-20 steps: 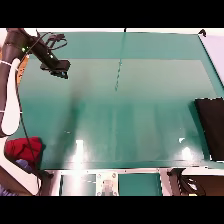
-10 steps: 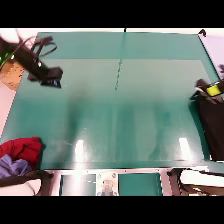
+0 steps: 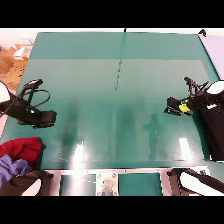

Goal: Fold the shirts.

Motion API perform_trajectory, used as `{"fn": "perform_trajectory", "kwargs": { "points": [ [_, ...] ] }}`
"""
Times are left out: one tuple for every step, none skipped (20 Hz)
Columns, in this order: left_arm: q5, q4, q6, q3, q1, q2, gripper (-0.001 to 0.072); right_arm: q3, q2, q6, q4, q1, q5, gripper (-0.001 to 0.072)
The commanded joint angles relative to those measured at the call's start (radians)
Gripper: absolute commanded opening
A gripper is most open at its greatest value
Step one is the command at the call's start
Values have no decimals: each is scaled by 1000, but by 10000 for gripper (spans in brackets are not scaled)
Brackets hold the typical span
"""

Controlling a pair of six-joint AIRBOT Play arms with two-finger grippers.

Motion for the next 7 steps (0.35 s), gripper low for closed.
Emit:
{"fn": "perform_trajectory", "kwargs": {
  "points": [
    [27, 16, -4, -37, 0, 27, 27, -19, 11, -8, 9, 8, -2, 13],
    [26, 16, -5, -37, 0, 27, 27, -19, 11, -8, 9, 8, -2, 13],
    [23, 16, -5, -37, 0, 27, 27, -19, 11, -8, 9, 8, -2, 12],
    [22, 13, -5, -37, 0, 27, 27, -19, 11, -8, 9, 8, -2, 13],
    [24, 13, -5, -37, 0, 27, 27, -19, 11, -8, 9, 8, -2, 13],
    [24, 12, -5, -37, 0, 27, 27, -19, 11, -8, 9, 8, -2, 13],
    [24, 12, -5, -37, 0, 27, 28, -19, 11, -8, 9, 8, -2, 13]
  ]
}}
